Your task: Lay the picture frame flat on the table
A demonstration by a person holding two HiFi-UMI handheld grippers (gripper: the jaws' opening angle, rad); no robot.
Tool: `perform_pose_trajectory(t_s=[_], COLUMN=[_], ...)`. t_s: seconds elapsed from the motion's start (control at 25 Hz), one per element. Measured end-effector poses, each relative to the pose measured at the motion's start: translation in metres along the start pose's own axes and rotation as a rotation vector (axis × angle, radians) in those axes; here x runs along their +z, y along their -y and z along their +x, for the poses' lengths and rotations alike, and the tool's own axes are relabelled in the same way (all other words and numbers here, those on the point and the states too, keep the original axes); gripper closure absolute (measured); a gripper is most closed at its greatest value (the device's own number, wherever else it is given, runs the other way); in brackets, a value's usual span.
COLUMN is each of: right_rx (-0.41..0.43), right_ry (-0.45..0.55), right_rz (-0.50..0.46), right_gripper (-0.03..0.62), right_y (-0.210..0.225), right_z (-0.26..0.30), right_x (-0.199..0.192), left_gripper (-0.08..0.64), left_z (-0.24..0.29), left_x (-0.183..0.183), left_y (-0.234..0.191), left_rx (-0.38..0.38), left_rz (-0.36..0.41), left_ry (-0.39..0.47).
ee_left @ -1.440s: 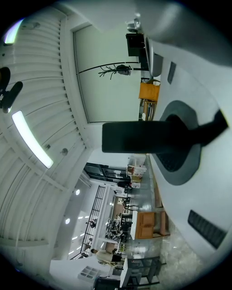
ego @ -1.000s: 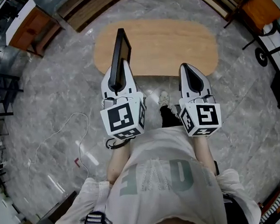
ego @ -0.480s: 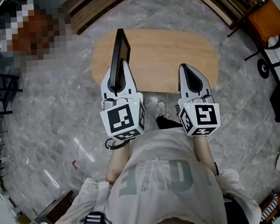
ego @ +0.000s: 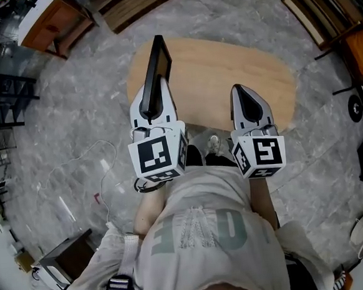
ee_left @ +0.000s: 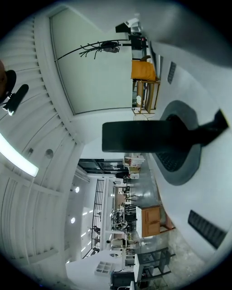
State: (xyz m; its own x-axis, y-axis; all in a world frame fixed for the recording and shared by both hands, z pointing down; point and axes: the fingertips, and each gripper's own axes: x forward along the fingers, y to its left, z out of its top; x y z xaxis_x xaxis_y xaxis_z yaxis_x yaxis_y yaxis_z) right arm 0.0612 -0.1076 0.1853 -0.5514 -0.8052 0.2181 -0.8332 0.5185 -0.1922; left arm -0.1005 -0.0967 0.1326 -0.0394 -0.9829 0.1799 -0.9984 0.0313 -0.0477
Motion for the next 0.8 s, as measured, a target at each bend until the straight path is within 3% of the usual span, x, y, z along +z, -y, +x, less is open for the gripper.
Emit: perform_pose_trajectory(t_s=[0.32,0.8], right_rx=[-0.032,-0.125], right_ry=[-0.001,0.049], right_rz=[0.028,-0.045], right_gripper=[0.586,0.586], right_y=[0.011,0.01], right_z=[0.007,0.031], right_x=[-0.001,0.025], left_gripper=[0.54,0.54], left_z=[0.022,0.055], left_x=[0.007,0.025], left_y=[-0.001,-0.001], left_rx=[-0.025,-0.132], left_rz=[0.007,0.005], left_ry=[0.017,0.117])
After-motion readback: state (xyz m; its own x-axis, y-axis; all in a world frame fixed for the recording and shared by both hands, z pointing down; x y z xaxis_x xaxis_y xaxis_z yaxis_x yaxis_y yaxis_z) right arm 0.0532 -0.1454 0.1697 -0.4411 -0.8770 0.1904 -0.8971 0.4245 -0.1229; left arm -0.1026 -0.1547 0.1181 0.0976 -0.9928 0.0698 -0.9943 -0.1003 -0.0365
